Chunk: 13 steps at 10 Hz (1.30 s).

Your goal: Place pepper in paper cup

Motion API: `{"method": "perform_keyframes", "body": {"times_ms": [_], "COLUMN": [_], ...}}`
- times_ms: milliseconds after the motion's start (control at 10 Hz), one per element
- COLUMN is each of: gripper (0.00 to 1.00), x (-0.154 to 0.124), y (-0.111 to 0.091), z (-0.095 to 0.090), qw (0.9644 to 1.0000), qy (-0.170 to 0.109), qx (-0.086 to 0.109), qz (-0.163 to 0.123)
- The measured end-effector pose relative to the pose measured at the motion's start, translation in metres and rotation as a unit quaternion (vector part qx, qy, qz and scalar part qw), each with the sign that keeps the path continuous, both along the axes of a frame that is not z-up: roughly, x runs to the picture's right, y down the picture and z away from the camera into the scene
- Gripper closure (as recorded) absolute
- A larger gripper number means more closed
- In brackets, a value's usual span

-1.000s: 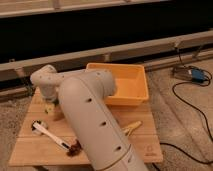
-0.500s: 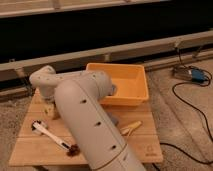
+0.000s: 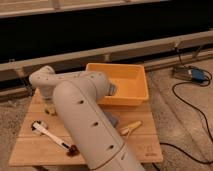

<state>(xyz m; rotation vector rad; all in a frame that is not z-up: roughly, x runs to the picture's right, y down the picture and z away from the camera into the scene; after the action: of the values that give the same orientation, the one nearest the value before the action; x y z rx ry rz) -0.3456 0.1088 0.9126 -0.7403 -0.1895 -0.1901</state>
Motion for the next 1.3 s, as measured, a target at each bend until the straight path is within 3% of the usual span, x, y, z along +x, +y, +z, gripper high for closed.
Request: {"method": "perform_keyframes", "body": {"times_ms": [400,1000,1300], "gripper": [0.99,1.0,1.0], "x": [-0.001,-0.028,-0.019], "y": [-0.018,-0.035,-0.05], "z": [-0.025,-0.09,-0.123], "qw": [0.9998,0.9974,0.9961], "qy": [-0.008,-0.055,-0.061], "qx": [0.018,0.046,0.06], "qz": [0.007,0.004,0.022]}}
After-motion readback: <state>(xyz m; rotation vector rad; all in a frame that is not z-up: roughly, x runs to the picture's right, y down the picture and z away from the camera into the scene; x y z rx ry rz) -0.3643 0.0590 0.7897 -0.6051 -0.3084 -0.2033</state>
